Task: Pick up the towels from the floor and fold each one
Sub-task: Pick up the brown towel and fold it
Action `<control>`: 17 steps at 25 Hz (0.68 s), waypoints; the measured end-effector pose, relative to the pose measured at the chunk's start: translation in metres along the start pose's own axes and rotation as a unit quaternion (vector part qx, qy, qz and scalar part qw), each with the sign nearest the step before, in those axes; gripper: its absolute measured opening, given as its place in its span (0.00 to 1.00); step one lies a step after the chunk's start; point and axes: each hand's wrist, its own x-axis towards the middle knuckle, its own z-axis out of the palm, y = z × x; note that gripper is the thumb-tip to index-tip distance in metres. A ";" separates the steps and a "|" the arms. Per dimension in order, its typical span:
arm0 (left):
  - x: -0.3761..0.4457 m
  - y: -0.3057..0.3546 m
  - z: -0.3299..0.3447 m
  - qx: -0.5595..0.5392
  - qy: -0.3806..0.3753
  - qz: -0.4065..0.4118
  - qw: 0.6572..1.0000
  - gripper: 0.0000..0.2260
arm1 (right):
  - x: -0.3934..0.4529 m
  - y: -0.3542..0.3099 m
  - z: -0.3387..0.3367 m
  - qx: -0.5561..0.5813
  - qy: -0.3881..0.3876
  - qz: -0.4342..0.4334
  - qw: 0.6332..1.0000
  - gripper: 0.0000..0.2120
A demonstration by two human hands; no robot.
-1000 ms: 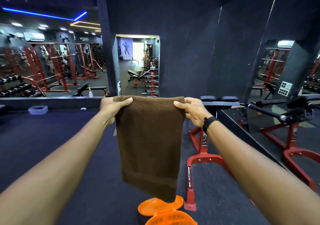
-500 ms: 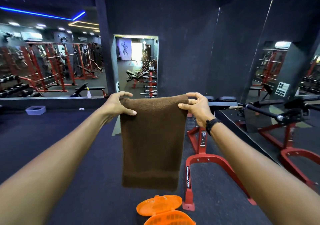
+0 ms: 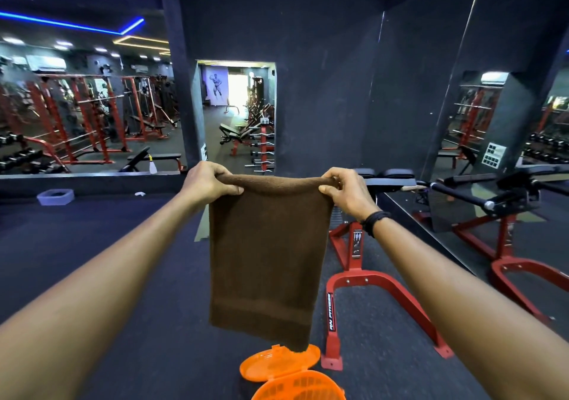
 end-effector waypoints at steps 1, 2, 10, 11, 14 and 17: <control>0.000 0.002 -0.001 0.025 0.008 0.007 1.000 0.09 | 0.000 0.000 0.002 -0.021 0.014 0.000 1.000 0.04; -0.001 0.003 -0.001 0.013 0.008 0.013 1.000 0.10 | 0.000 0.001 0.003 -0.020 0.024 0.008 0.999 0.04; -0.011 -0.002 -0.003 0.032 -0.225 -0.035 0.973 0.12 | -0.001 0.022 -0.003 0.061 -0.185 0.038 0.980 0.05; -0.010 0.006 -0.006 0.003 -0.230 -0.030 0.973 0.13 | 0.001 0.015 -0.011 0.077 -0.200 0.023 0.977 0.04; -0.001 0.023 -0.021 -0.335 -0.113 0.009 0.935 0.29 | 0.017 -0.013 -0.044 0.320 -0.087 0.056 0.942 0.05; -0.021 0.004 -0.017 -0.316 -0.222 -0.063 0.920 0.41 | -0.003 -0.006 -0.042 0.333 -0.220 0.141 0.906 0.06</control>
